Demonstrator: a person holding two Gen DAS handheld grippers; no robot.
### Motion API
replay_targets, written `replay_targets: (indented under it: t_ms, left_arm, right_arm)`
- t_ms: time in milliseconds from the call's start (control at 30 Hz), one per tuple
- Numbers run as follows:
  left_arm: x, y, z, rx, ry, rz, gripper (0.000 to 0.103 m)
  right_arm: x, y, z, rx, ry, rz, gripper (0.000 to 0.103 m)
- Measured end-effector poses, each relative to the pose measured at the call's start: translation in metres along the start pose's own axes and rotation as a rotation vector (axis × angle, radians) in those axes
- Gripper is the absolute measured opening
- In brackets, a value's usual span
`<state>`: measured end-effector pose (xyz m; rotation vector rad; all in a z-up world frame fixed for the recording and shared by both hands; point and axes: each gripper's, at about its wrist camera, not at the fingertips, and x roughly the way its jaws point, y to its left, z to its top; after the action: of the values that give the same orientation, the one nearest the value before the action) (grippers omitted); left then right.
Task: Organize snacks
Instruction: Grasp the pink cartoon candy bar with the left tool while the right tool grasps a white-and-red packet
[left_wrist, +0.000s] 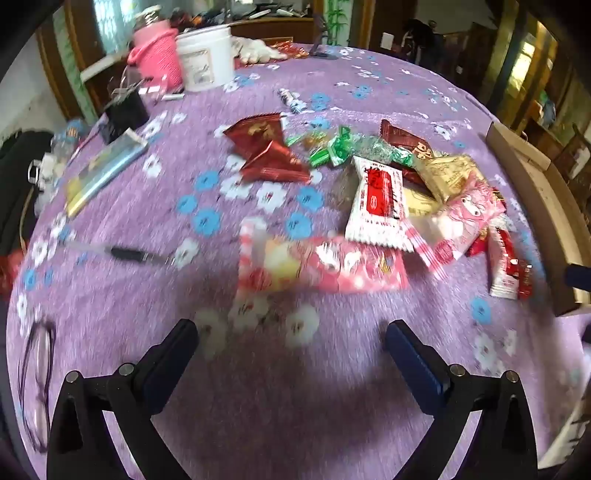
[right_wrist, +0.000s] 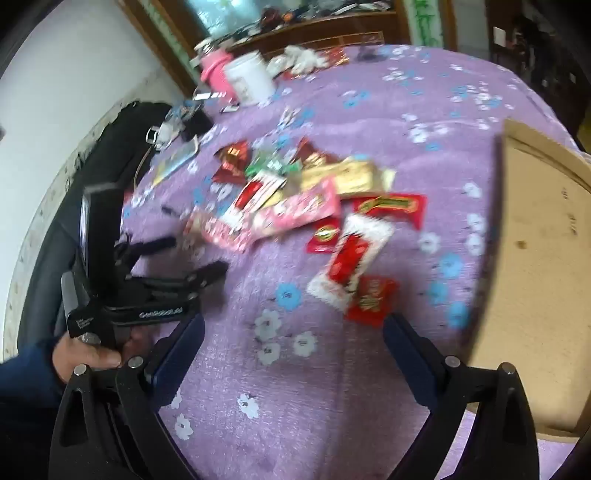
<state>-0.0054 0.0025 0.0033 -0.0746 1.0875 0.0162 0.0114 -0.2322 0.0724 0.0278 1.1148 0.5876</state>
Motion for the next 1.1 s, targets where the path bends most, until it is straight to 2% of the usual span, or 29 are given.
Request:
replay_targets:
  t_ms: [67,167,233,267,333,367,433,533,600,633,733,900,1033,1100]
  left_arm:
    - [-0.014,0.005,-0.006,-0.02,-0.027,-0.044,0.102]
    - [-0.033,0.01,-0.016,-0.028,-0.077,-0.042,0.102]
    - [-0.04,0.01,-0.011,-0.024,-0.072,-0.054,0.102]
    - [-0.04,0.009,-0.012,-0.005,-0.087,-0.028,0.102]
    - [-0.045,0.009,-0.012,0.001,-0.096,-0.046,0.098]
    - [-0.048,0.012,-0.013,0.002,-0.099,-0.054,0.097]
    - [-0.052,0.017,-0.014,-0.003,-0.101,-0.089,0.096]
    - [-0.059,0.022,-0.014,0.014,-0.12,-0.086,0.095]
    - [-0.061,0.026,-0.014,0.01,-0.144,-0.105,0.094]
    - [-0.061,0.027,-0.012,0.014,-0.136,-0.1,0.093]
    - [-0.058,0.028,-0.006,0.035,-0.134,-0.114,0.082]
    - [-0.047,0.016,0.021,0.152,-0.097,-0.111,0.081]
    - [-0.029,0.007,0.044,0.239,-0.045,-0.147,0.081]
    - [-0.016,0.002,0.049,0.285,-0.029,-0.165,0.081]
  right_arm:
    - [-0.005,-0.009,0.005,0.046,0.003,-0.019,0.063]
    - [0.001,-0.019,0.015,0.11,0.023,-0.002,0.063]
    - [0.009,-0.025,0.023,0.133,0.031,-0.011,0.063]
    - [0.013,-0.023,0.028,0.133,0.039,-0.014,0.063]
    - [0.021,-0.019,0.031,0.122,0.056,-0.04,0.061]
    - [0.027,-0.015,0.035,0.107,0.069,-0.06,0.056]
    - [0.036,-0.011,0.04,0.09,0.089,-0.101,0.055]
    - [0.055,-0.007,0.045,0.093,0.142,-0.132,0.054]
    - [0.065,-0.006,0.043,0.097,0.163,-0.125,0.036]
    - [0.07,-0.005,0.041,0.094,0.18,-0.123,0.03]
    - [0.065,0.002,0.036,0.061,0.161,-0.1,0.022]
    - [0.035,0.003,0.027,0.073,0.095,-0.047,0.021]
    - [0.005,0.001,0.023,0.103,0.01,0.038,0.021]
    - [-0.006,0.003,0.021,0.1,-0.024,0.04,0.021]
